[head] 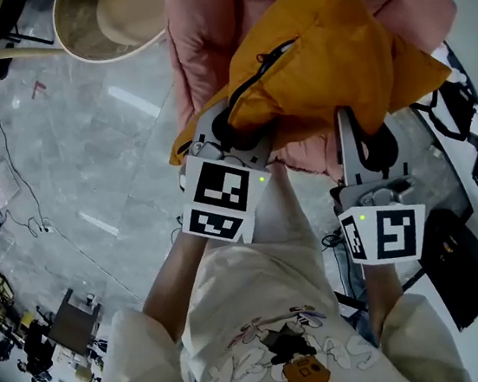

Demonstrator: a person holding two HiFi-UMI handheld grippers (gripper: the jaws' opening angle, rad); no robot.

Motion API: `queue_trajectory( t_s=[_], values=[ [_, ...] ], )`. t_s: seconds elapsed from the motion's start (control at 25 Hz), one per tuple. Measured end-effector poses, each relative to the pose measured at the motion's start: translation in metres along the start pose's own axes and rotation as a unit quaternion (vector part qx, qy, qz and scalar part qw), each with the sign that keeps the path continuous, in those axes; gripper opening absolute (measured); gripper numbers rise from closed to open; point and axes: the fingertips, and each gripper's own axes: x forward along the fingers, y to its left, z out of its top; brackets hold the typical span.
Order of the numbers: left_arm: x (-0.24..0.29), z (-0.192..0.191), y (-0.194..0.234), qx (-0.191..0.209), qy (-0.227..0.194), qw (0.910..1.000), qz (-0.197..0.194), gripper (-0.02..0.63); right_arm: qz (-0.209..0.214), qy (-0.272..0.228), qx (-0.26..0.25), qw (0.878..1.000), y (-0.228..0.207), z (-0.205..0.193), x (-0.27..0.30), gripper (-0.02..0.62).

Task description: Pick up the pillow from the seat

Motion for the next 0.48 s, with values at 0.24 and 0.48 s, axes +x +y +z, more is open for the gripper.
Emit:
queue_trajectory(
  t_s=[0.24,0.48],
  values=[
    [-0.059,0.008,-0.004,0.015,-0.005,0.9995,0.027,0.192,0.016,-0.025,0.02,0.999,0.036,0.03,-0.032,0.109],
    [-0.109,0.01,-0.003,0.006,-0.017,0.9989,0.044,0.192,0.03,-0.052,0.005,0.998,0.072,0.059,-0.054,0.109]
  ],
)
